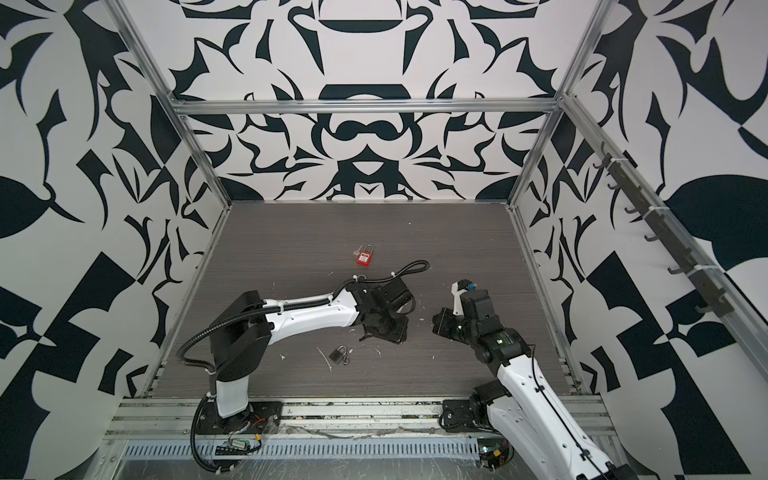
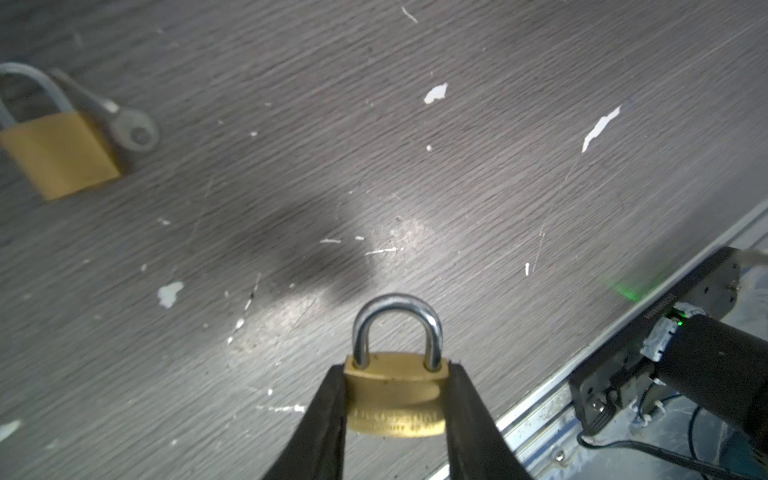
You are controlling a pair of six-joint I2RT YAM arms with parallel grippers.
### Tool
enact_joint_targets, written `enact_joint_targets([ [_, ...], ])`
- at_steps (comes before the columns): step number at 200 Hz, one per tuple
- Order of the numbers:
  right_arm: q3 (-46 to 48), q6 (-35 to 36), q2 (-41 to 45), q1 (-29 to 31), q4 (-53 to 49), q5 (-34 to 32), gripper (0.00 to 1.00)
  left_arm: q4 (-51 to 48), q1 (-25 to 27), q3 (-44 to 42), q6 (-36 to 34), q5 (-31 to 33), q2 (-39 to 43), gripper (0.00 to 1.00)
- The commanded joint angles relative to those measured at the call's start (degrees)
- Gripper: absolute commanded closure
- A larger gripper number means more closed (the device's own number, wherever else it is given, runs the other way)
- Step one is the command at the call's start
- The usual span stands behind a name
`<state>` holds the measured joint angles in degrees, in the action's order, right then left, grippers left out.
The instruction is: Lock with the key
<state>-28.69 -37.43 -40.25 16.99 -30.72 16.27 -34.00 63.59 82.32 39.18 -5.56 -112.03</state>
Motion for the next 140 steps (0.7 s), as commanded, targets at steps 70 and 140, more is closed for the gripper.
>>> enact_joint_targets([
  [70, 3.2, -2.14, 0.62, -0.21, 0.37, 0.94, 1.0, -6.38, -0.09, 8.45, -2.79, -1.9, -7.79, 1.0],
  [140, 4.25, -2.48, -1.91, -0.17, 2.14, 1.28, 1.0, -6.76, -0.14, 10.12, -4.09, -3.69, -9.76, 0.7],
])
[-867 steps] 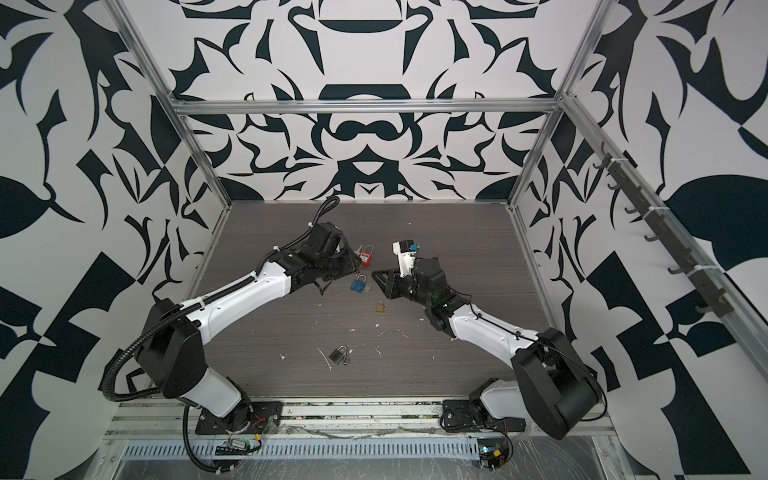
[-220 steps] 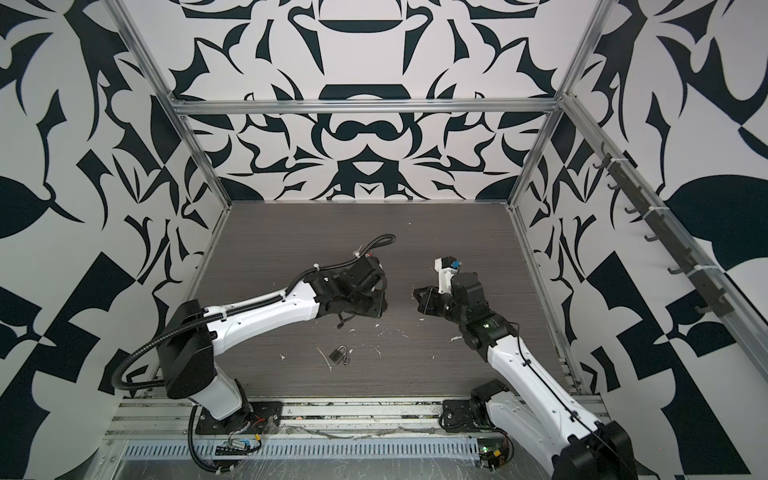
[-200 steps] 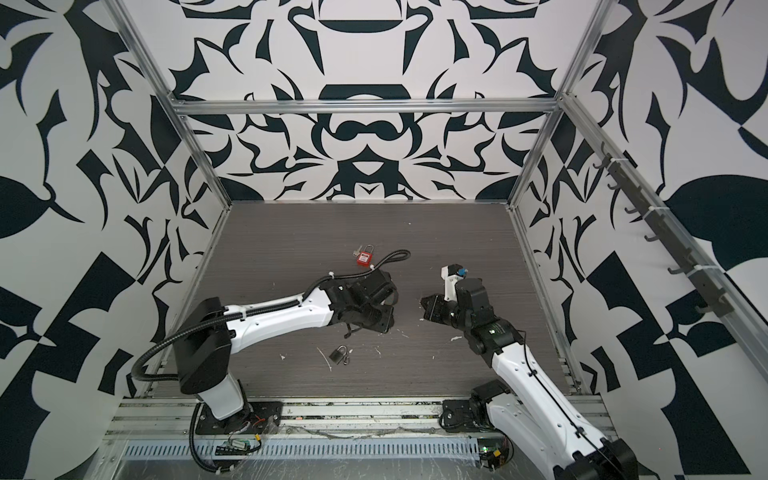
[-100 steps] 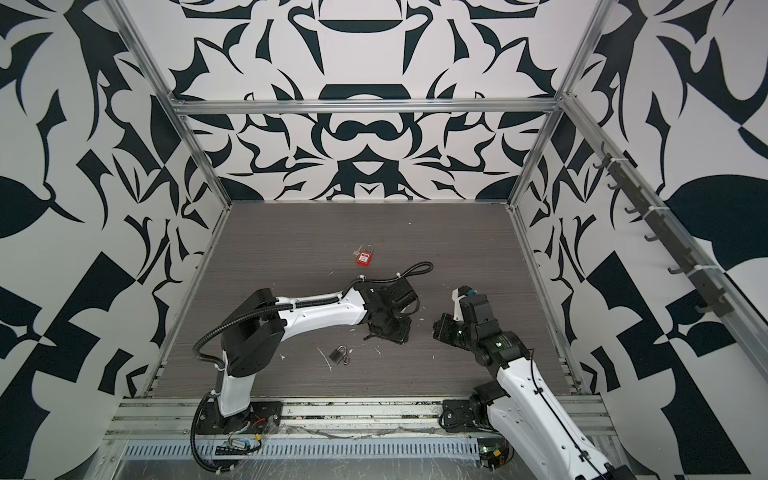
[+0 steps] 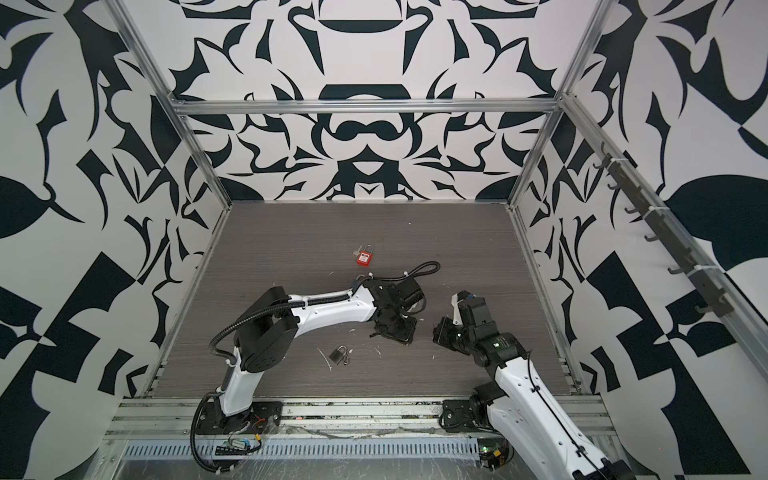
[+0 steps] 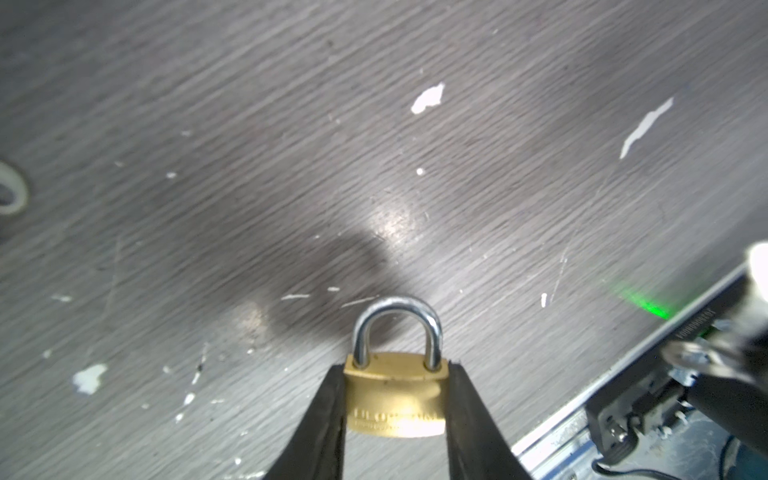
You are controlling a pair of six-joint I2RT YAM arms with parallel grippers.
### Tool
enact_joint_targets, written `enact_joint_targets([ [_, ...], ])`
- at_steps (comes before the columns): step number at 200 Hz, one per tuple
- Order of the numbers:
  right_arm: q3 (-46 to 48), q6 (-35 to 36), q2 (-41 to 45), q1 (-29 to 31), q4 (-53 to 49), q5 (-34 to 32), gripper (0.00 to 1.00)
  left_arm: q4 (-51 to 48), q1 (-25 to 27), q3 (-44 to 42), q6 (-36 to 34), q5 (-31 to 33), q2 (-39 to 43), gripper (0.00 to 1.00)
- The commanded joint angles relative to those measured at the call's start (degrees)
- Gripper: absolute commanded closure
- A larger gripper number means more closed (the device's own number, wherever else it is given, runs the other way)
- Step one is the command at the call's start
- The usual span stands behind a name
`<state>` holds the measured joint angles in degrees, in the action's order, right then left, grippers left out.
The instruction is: Lock with the key
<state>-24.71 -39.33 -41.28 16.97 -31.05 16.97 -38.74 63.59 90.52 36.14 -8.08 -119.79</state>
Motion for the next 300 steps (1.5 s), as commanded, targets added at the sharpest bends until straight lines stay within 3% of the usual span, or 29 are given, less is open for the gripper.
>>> enact_joint_targets([
  [1, 0.27, -0.53, -0.9, -0.17, 2.52, 0.59, 1.0, -1.99, -0.18, 1.98, -1.06, -1.17, -2.06, 0.7],
  [27, -0.07, -0.54, -2.27, -0.14, 3.0, 1.21, 1.0, -2.33, -0.18, 2.64, -1.64, -0.86, -2.78, 0.59],
  [91, 0.25, -0.65, -3.36, -0.15, 3.14, 2.18, 1.0, -1.48, -0.63, 1.93, -2.5, 1.15, -0.81, 0.44],
  [130, 0.67, -0.4, -4.94, -0.18, 2.89, 3.75, 1.0, 3.74, -4.12, -3.07, -2.04, 10.32, 9.98, 0.38],
  [160, 2.72, -1.3, -6.32, -0.19, 4.73, 6.21, 1.0, 11.33, -9.99, -10.88, -3.13, 18.07, 21.1, 0.35],
  [181, 4.36, -1.59, -8.31, -0.12, 5.8, 8.08, 1.0, 17.71, -14.12, -17.29, -4.67, 20.09, 28.34, 0.28],
  [226, 7.2, -2.32, -12.17, -0.1, 10.74, 11.74, 1.0, 27.04, -17.49, -26.71, -8.52, 20.2, 36.74, 0.21],
  [300, 7.15, -2.84, -20.51, 1.46, 18.07, 13.18, 1.0, 26.72, -17.97, -26.88, -8.54, 18.46, 35.5, 0.19],
])
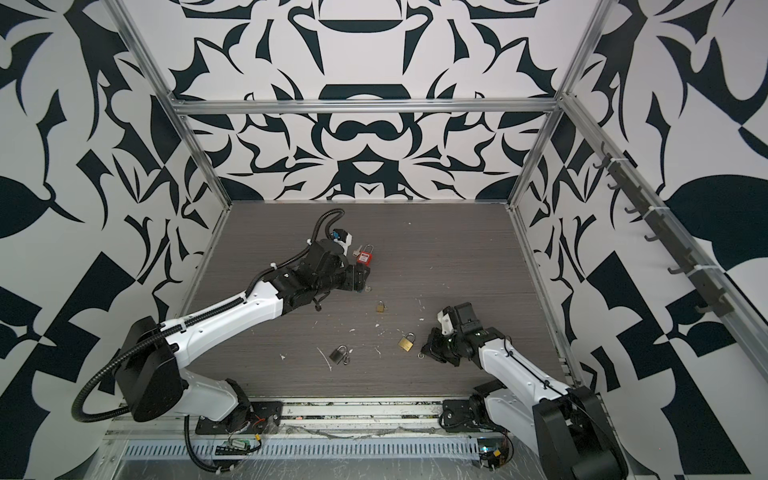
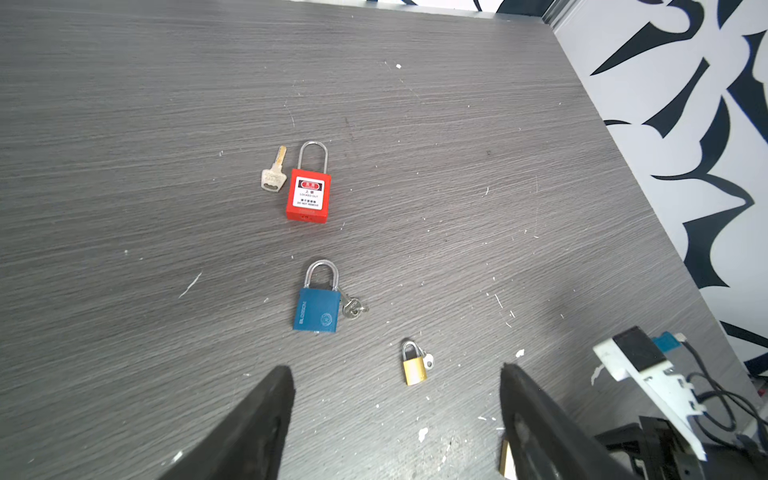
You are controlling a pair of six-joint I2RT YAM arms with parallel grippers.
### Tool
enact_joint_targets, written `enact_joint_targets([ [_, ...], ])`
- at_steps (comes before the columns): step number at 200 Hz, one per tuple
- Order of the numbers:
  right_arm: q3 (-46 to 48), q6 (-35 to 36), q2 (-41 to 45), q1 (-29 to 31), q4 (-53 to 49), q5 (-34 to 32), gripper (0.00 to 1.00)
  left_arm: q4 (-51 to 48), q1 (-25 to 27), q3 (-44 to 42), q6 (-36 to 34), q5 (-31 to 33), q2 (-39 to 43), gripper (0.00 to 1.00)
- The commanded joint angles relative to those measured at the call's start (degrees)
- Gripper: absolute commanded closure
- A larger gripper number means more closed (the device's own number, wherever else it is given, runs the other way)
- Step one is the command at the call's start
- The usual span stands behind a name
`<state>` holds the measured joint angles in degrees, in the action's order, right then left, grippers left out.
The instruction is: Lock with the key
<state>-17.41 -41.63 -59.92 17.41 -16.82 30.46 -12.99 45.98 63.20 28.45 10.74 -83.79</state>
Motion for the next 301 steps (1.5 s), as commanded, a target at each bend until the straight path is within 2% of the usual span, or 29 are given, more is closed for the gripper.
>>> enact_joint_targets([
  [1, -0.16, -0.56, -1.95, 1.08, 3.91, -0.31, 1.0, 0.96, -0.36, 0.44, -0.85, -0.32, -0.5, 0.19],
  [59, -2.08, 0.61, -6.37, 2.82, 5.5, -1.29, 1.0, 0.6, -0.58, 0.23, -0.14, -0.99, -0.3, 0.19],
  [103, -2.97, 1.63, -6.53, 3.43, 3.94, -3.18, 1.0, 0.29, -0.63, 0.22, 1.1, -1.43, -0.17, 0.19],
  [145, -4.63, 2.99, -4.19, 3.42, 0.09, -6.49, 0.8, -0.54, -0.71, 0.33, 0.78, 0.34, 0.35, 0.19],
  [193, -10.29, 5.97, -2.79, 3.42, -4.27, -10.52, 0.63, -1.45, -1.86, 1.45, 0.75, 0.66, 1.04, 0.19],
  [219, -17.16, 8.68, -2.37, 3.42, -5.1, -18.11, 0.53, -2.44, -4.48, 2.31, 1.53, 2.41, 2.88, 0.18],
  [245, -25.04, 12.03, -3.46, 3.41, -0.75, -26.81, 0.42, -3.33, -8.81, 2.39, -1.54, 10.8, 6.96, 0.17],
  [261, -28.61, 15.94, -4.35, 3.36, 3.57, -32.88, 0.3, -1.13, -11.25, 0.79, -7.17, 16.3, 10.28, 0.16],
  [275, -30.17, 22.07, -5.05, 3.42, 9.13, -39.27, 0.23, 4.64, -12.41, -2.85, -14.52, 20.08, 16.74, 0.16],
  [277, -30.23, 23.03, -5.17, 3.4, 9.82, -39.78, 0.23, 5.85, -12.58, -3.6, -15.43, 20.8, 17.35, 0.12],
  [290, -30.3, 29.22, -6.16, 3.42, 16.7, -45.63, 0.18, 13.15, -13.62, -9.13, -21.88, 26.0, 22.21, 0.01],
  [301, -29.66, 34.91, -6.9, 3.41, 22.0, -48.49, 0.16, 18.09, -15.83, -13.69, -25.15, 28.92, 25.94, 0.01],
])
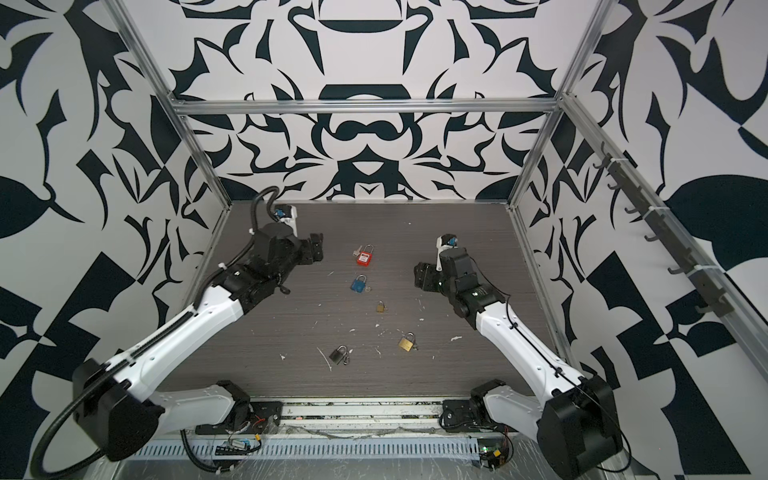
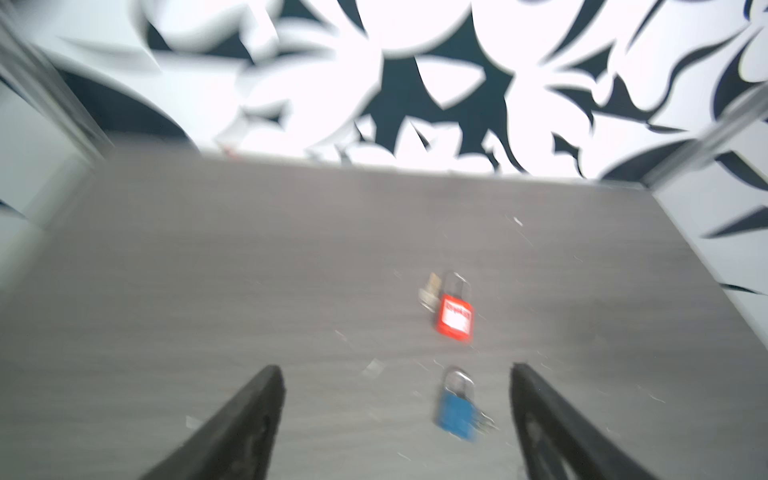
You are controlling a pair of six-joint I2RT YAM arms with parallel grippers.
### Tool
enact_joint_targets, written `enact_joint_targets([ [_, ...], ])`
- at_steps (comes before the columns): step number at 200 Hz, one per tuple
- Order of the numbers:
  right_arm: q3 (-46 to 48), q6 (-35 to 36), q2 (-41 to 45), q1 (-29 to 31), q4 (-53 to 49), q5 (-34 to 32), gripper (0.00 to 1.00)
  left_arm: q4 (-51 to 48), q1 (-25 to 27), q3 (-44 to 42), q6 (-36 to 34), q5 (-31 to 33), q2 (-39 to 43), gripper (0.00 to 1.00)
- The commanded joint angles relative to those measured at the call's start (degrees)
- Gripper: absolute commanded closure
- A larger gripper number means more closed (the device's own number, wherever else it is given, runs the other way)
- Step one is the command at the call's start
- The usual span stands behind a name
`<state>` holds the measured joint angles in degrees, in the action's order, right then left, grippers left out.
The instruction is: Lock with the key
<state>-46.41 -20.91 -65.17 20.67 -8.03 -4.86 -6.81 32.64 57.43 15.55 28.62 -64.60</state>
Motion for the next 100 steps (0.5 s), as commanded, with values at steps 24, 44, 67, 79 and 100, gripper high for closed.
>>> enact_joint_targets([
  [24, 1.4, 23.9, -1.78, 0.1, 20.59, -19.75, 0.12, 12.96, -12.03, -15.72, -10.39, 10.66, 13.72, 0.01],
  [44, 5.77, 27.88, -0.49, -0.06, 25.31, -27.39, 0.09, 11.98, -21.43, -22.58, -4.84, 9.03, 16.28, 0.01],
  [67, 14.15, 27.98, 1.06, -0.41, 33.09, -33.84, 0.09, 6.76, -29.48, -28.81, 8.31, 11.61, 15.58, 0.01],
  [79, 18.03, 26.22, 1.68, -0.42, 35.01, -37.36, 0.09, 6.45, -31.43, -31.74, 14.15, 12.12, 13.73, 0.01],
  [100, 24.68, 21.25, 4.15, -0.45, 36.24, -39.39, 0.09, 9.3, -32.0, -34.18, 16.84, 12.32, 8.41, 0.0],
])
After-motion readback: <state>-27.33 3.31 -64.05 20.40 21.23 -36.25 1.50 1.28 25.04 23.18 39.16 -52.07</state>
